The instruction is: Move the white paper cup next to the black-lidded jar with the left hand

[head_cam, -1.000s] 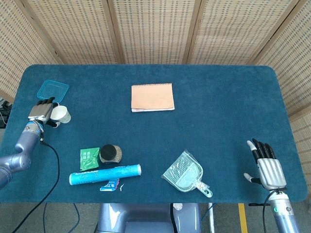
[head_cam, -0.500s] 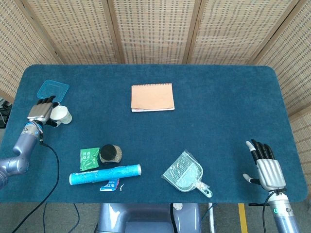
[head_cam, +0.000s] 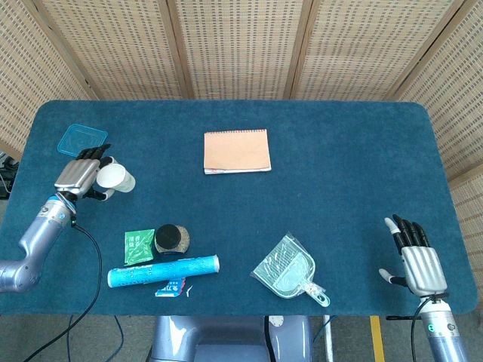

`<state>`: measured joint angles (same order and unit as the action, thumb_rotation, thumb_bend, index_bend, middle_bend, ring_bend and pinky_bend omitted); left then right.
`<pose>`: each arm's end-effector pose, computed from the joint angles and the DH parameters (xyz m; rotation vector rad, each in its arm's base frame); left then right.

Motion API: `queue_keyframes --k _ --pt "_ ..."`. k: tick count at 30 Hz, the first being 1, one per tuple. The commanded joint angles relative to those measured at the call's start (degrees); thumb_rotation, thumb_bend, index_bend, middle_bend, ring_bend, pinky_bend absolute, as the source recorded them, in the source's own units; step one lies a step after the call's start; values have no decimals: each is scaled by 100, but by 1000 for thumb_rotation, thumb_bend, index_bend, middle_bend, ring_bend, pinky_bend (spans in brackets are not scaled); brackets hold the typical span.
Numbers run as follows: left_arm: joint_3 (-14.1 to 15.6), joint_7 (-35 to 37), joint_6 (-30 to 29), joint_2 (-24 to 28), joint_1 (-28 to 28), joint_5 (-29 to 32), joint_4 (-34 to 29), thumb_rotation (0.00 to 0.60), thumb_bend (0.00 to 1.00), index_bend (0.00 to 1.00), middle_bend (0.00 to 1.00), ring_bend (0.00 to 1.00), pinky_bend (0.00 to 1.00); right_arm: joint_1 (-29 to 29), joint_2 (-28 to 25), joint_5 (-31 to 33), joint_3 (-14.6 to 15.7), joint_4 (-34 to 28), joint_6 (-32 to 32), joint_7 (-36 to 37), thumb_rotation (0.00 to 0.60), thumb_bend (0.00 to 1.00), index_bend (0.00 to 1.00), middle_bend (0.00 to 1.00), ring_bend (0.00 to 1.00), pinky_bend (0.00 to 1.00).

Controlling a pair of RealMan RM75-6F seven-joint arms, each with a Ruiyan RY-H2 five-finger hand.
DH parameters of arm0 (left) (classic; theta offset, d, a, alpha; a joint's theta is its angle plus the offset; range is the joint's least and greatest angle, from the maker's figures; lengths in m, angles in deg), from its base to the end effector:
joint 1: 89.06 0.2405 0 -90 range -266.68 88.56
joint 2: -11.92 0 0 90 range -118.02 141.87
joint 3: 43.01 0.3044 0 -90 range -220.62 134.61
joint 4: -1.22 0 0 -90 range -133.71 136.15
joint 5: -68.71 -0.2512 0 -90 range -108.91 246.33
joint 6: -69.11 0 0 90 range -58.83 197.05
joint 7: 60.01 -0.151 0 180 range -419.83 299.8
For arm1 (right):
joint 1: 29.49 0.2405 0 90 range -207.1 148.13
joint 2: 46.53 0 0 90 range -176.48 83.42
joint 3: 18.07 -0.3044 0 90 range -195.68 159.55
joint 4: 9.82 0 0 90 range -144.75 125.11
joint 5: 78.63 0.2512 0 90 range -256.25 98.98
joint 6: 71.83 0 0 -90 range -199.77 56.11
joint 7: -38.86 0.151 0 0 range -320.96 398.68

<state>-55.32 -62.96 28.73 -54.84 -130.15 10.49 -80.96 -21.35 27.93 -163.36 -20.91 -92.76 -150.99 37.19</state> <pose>-0.2755 0.4487 0.0973 -1.6672 -1.1173 -0.7424 -0.3843 -0.2178 0.0765 1.4567 -0.9478 0.8621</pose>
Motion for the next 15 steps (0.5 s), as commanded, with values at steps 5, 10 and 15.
queue_keyframes --k 5,10,15 --pt "-145 -650 -524 502 -167 -296 -1701 600 318 297 0 0 0 -12 -46 14 -18 -23 -24 83 600 4 0 0 0 0" --pt "-143 -1185 -680 621 -343 -206 -2600 600 318 295 0 0 0 -10 -79 40 -34 -26 -11 163 600 5 0 0 0 0" --pt "-72 -1775 -806 622 -562 -41 -3312 600 314 291 0 0 0 -10 -110 45 -40 -37 -8 228 600 4 0 0 0 0"
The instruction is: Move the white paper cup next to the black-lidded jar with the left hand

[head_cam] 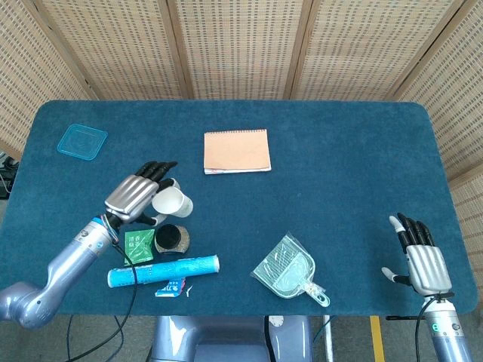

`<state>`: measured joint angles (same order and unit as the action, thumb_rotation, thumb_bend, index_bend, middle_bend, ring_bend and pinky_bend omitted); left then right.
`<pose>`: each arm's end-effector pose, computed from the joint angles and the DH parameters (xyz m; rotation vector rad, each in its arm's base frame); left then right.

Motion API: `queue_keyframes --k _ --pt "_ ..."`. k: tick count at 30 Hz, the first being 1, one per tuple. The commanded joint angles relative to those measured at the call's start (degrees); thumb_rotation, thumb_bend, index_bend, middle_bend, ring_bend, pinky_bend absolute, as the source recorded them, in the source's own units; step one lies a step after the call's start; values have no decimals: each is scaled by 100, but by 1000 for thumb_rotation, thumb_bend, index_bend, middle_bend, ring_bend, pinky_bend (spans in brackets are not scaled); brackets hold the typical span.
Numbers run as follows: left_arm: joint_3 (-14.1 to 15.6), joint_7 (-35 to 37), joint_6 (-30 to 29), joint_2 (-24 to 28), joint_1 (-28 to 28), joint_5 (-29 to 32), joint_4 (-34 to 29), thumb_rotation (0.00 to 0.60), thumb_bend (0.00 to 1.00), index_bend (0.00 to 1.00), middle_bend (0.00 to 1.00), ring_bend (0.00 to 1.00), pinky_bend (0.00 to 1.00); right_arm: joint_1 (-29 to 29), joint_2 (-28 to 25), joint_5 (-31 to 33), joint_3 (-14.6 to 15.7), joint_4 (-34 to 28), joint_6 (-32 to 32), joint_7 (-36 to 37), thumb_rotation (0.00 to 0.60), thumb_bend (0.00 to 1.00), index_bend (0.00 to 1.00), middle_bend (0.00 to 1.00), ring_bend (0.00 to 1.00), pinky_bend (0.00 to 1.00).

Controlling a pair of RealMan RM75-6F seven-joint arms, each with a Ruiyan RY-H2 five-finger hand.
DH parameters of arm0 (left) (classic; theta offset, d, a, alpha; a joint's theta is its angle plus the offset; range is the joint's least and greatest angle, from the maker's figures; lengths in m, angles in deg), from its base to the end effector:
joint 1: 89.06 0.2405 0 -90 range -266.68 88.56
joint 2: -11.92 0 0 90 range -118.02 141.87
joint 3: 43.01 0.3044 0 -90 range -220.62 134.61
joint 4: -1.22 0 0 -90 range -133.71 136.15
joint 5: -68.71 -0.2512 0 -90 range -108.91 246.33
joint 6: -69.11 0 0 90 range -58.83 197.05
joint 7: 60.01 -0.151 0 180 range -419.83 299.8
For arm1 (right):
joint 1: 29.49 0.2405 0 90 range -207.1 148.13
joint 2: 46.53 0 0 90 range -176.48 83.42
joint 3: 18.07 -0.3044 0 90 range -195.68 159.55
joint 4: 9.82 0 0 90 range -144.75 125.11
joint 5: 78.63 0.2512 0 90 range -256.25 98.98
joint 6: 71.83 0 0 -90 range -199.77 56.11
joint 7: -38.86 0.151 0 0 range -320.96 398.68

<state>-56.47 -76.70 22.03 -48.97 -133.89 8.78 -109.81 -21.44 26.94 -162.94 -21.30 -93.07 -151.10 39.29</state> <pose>-0.1287 0.3741 0.0737 -1.9903 -0.9725 -0.9422 -0.3863 -0.2192 0.0847 1.4324 -0.9660 0.8817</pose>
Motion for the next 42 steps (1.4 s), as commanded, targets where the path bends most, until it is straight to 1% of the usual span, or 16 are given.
queue_keyframes --k 1,7,12,15,17,20,24,32,42 --pt "56 -483 -158 21 -222 175 -498 600 315 291 0 0 0 -2 -15 7 -3 -6 4 27 600 4 0 0 0 0" --pt "181 -1091 -293 -174 -526 592 -899 600 316 291 0 0 0 -19 -70 2 -16 -39 -37 130 600 5 0 0 0 0" --pt "364 -1615 -432 -355 -769 1005 -1040 600 316 289 0 0 0 -29 -104 -14 -19 -55 -64 192 600 5 0 0 0 0" --pt "488 -1956 -591 -515 -948 1357 -1076 600 316 288 0 0 0 -36 -120 -34 -15 -67 -87 211 600 5 0 0 0 0" --pt "616 -2202 -660 -683 -1087 1639 -1010 600 315 287 0 0 0 -42 -131 -49 -10 -82 -101 229 600 4 0 0 0 0" --pt "727 -2463 -784 -931 -1280 2043 -904 600 315 286 0 0 0 -45 -136 -61 -7 -86 -112 235 600 4 0 0 0 0" --pt "815 -2689 -965 -1161 -1453 2398 -811 600 315 284 0 0 0 -52 -151 -59 -15 -95 -128 265 600 3 0 0 0 0" --pt "958 -2962 -1234 -1519 -1702 2915 -601 600 314 282 0 0 0 -56 -175 -76 -20 -101 -148 328 600 4 0 0 0 0" --pt "1079 -3068 -1357 -1671 -1849 3266 -414 600 315 279 0 0 0 -67 -194 -105 -23 -99 -191 393 600 4 0 0 0 0"
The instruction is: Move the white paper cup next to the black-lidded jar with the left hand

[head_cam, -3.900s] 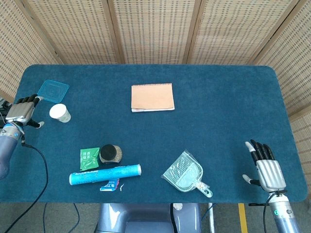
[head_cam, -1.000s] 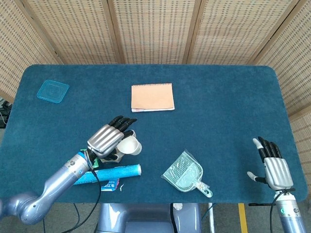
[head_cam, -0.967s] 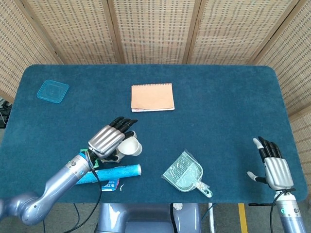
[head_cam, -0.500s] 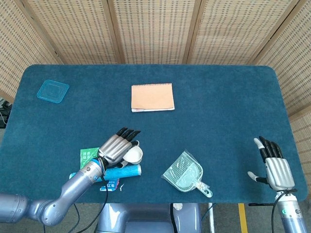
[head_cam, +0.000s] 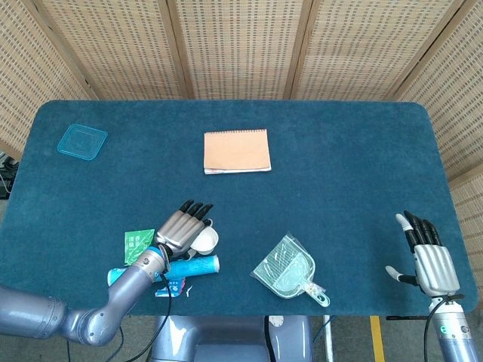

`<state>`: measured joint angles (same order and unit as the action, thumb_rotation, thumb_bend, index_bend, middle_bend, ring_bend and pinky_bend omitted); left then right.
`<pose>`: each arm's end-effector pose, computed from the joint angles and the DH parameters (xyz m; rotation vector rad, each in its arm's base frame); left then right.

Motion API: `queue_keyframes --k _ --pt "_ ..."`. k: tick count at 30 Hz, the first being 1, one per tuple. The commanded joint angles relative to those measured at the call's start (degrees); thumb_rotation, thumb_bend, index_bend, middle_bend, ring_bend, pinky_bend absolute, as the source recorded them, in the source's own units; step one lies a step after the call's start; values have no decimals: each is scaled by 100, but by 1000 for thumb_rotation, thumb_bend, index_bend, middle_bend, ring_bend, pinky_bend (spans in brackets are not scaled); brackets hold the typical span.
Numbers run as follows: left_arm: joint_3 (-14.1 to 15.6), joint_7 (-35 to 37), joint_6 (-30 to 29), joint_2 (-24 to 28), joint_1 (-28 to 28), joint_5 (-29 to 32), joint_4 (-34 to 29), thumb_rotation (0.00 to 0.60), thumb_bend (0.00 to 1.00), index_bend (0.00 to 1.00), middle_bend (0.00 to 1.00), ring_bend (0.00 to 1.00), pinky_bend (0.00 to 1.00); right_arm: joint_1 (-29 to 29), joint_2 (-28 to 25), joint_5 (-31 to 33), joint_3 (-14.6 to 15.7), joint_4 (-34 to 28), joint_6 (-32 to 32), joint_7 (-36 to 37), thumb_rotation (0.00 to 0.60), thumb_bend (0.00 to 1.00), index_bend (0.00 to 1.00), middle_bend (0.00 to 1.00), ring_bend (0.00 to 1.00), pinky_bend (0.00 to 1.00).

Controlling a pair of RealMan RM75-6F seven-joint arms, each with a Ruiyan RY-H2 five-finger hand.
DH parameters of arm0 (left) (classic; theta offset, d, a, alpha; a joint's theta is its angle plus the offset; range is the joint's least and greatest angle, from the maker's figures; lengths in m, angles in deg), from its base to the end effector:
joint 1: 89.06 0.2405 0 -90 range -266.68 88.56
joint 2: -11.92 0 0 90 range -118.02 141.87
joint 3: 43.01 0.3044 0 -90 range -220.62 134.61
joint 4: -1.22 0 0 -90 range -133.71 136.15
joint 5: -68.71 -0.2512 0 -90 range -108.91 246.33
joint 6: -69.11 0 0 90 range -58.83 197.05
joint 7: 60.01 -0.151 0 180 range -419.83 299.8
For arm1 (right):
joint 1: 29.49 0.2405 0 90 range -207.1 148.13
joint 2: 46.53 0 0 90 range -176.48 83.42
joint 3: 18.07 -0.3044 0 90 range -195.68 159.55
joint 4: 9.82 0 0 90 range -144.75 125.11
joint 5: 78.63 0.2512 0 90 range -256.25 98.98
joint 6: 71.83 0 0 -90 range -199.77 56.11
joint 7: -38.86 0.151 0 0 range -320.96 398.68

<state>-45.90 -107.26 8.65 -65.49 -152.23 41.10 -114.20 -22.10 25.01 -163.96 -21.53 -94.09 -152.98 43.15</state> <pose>-0.0826 0.3365 -0.0331 -2.1359 -0.9006 -0.5637 -0.3847 -0.2161 0.1005 1.4007 -0.9776 0.9438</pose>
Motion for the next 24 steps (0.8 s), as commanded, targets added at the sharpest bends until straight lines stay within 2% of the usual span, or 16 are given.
queue_keyframes --k 1,19,24 --pt "31 -15 -30 -30 -22 58 46 600 315 276 0 0 0 -1 -1 -7 0 5 -6 11 600 4 0 0 0 0" --pt "158 41 -14 -258 -84 258 383 600 317 255 0 0 0 -13 -18 -34 -8 5 -57 61 600 4 0 0 0 0" --pt "182 58 -12 -297 -89 286 429 600 317 218 0 0 0 -17 -32 -27 -16 -2 -62 90 600 4 0 0 0 0"
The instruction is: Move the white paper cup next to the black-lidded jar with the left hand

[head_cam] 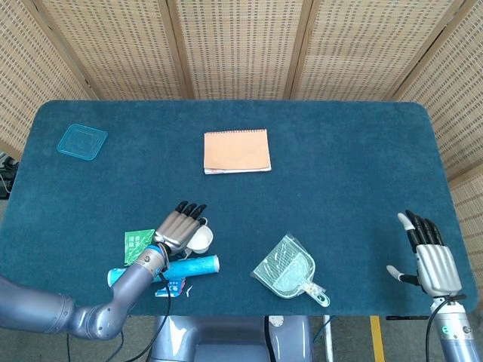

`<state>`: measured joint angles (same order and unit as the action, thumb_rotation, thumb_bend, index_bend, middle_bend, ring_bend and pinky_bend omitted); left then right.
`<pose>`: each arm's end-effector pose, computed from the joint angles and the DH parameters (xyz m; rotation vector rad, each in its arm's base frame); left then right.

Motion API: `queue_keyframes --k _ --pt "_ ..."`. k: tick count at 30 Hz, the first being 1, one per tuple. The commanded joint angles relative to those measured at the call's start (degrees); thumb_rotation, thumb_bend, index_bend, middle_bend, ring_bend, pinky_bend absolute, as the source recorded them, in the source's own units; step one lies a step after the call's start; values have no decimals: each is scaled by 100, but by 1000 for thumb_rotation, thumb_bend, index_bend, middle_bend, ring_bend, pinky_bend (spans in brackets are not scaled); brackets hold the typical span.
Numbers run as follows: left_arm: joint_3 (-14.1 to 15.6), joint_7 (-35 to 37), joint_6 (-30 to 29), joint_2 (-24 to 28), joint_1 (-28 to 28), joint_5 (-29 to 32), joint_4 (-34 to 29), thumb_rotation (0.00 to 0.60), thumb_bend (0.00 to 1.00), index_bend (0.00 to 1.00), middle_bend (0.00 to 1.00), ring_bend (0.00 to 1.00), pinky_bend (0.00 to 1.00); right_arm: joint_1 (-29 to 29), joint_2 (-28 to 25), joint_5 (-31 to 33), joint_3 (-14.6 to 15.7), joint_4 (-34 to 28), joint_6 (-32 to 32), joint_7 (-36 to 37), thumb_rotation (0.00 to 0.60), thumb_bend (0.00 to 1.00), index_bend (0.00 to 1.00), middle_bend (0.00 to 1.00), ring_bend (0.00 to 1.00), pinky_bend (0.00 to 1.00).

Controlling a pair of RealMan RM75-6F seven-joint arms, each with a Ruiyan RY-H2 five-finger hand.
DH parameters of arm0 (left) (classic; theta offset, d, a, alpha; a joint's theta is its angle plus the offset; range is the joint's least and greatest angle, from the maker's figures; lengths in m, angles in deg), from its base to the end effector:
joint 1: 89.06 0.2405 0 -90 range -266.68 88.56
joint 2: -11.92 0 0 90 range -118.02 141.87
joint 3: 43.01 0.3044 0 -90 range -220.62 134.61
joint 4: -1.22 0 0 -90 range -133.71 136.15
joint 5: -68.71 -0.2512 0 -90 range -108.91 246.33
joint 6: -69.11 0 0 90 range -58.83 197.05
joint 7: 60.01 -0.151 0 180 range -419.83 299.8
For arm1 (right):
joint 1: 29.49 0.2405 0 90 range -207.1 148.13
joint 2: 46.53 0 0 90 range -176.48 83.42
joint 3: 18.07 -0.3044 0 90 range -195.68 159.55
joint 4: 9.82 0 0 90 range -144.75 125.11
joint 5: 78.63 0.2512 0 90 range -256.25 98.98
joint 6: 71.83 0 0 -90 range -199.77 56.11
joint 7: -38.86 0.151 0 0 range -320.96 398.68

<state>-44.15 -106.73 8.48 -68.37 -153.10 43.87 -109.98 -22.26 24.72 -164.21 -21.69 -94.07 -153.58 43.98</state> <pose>-0.0982 0.3438 -0.0495 -2.1093 -0.9251 -0.4994 -0.3846 -0.2159 0.1042 1.3917 -0.9745 0.9592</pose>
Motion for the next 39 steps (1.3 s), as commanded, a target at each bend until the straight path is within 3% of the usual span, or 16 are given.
queue_keyframes --k 1,13,19,24,28,33,37,39 --pt "9 9 9 -15 -4 12 13 600 316 214 0 0 0 -1 -2 -6 1 -5 -4 8 600 4 0 0 0 0" --pt "-56 243 63 111 42 -107 -115 600 314 135 0 0 0 -3 -2 7 -8 6 -6 5 600 3 0 0 0 0" --pt "-213 506 50 835 125 -437 -856 600 314 15 0 0 0 4 8 16 -10 8 8 -23 600 4 0 0 0 0" --pt "-375 912 -88 1633 354 -933 -1576 600 312 0 0 0 0 -5 5 11 -12 -3 -12 -23 600 5 0 0 0 0" --pt "-319 1481 -444 2155 939 -1889 -1910 600 310 0 0 0 0 -13 0 -4 -8 -11 -36 -27 600 4 0 0 0 0" --pt "18 1844 -1128 2160 1696 -3061 -1814 600 306 0 0 0 0 -16 9 -26 -4 -7 -55 -42 600 4 0 0 0 0" --pt "539 2078 -2116 1863 2651 -4348 -1343 600 304 0 0 0 0 -12 37 -65 20 -9 -58 -119 600 3 0 0 0 0" --pt "921 2359 -2951 1507 3420 -5076 -759 600 303 0 0 0 0 -17 70 -138 41 -17 -114 -192 600 3 0 0 0 0"
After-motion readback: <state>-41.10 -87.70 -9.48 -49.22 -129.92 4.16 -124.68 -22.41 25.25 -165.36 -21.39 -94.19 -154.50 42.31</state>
